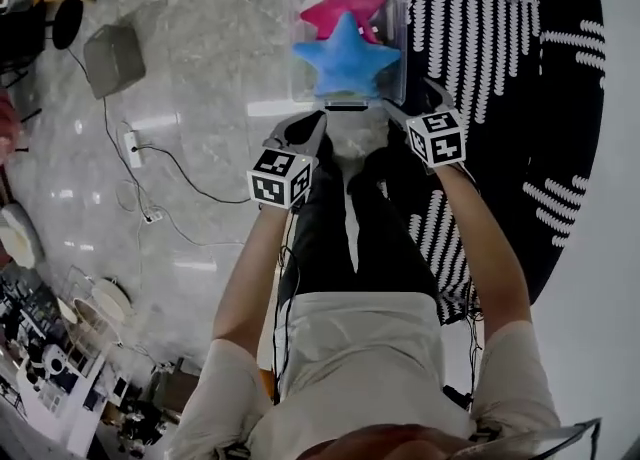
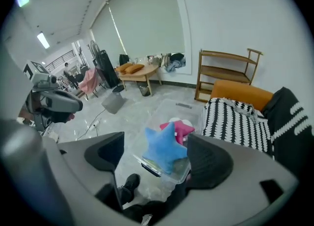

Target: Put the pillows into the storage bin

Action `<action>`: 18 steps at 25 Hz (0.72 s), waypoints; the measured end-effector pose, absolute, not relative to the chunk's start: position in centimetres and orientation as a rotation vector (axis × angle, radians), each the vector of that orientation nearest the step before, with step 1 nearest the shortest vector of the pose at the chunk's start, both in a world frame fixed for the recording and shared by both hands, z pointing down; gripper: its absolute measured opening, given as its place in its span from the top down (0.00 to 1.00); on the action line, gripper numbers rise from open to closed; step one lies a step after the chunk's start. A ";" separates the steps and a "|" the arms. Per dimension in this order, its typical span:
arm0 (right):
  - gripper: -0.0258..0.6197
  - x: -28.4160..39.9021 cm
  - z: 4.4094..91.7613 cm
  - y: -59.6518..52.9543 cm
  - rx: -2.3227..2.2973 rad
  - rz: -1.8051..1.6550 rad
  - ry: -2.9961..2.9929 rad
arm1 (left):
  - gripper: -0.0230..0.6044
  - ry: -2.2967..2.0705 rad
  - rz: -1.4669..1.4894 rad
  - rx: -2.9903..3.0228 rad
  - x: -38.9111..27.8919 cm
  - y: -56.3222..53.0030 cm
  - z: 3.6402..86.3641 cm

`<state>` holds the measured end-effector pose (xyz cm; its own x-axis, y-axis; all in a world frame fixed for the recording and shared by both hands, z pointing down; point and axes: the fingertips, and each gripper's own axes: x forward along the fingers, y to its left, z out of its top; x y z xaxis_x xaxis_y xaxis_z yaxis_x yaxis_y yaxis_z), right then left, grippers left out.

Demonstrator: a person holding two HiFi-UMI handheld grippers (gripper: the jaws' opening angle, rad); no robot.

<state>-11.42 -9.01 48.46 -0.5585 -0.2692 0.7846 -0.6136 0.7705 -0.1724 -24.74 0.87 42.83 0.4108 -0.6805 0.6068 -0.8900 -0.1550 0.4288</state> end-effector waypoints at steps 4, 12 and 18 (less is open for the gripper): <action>0.36 -10.8 38.9 -10.1 0.714 0.548 -2.224 | 0.93 -1.342 0.320 1.895 -26.1 0.8 34.7; 0.49 -9.5 25.0 -10.7 0.778 0.444 -2.305 | 0.93 -1.364 0.302 1.966 -28.1 0.7 21.9; 0.56 -9.0 18.4 -10.4 0.775 0.373 -2.336 | 0.93 -1.378 0.325 2.072 -27.8 0.8 13.2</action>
